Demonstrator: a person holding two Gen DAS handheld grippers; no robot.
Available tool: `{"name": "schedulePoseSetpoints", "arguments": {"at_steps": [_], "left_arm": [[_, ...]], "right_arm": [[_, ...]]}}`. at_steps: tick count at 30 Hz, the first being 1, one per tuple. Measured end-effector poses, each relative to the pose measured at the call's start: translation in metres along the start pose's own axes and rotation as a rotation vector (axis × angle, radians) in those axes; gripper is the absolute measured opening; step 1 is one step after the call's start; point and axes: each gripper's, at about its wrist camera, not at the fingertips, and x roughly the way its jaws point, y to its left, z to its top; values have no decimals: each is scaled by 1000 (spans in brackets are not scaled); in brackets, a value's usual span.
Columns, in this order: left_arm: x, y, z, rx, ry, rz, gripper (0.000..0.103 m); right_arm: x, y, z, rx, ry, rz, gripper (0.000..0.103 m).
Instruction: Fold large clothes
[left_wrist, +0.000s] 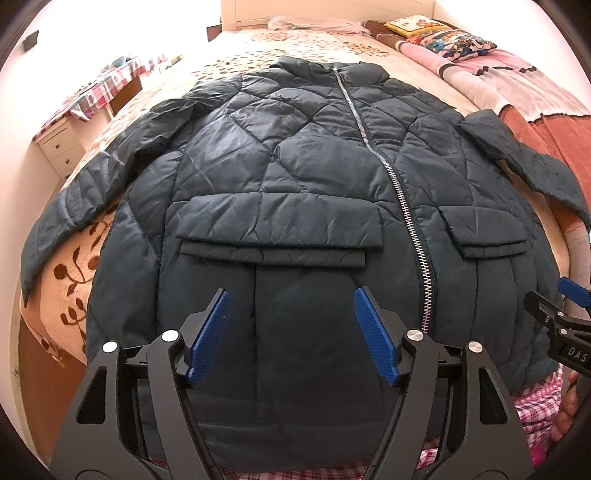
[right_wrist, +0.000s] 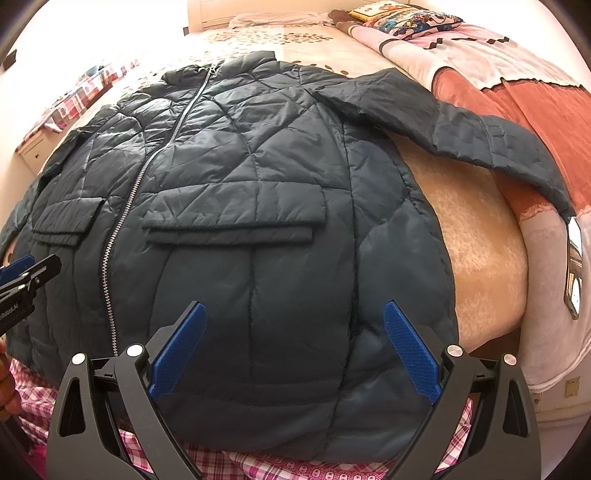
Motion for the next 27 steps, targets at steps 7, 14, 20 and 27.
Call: {"name": "schedulePoseSetpoints", "arguments": {"at_steps": [7, 14, 20, 27], "left_arm": [[2, 2, 0, 0, 2, 2, 75], [2, 1, 3, 9, 2, 4, 79], [3, -1, 5, 8, 11, 8, 79], [5, 0, 5, 10, 14, 10, 79]], "right_arm": [[0, -6, 1, 16, -7, -1, 94], [0, -24, 5, 84, -9, -9, 94], [1, -32, 5, 105, -7, -18, 94], [3, -38, 8, 119, -11, -20, 94]]}}
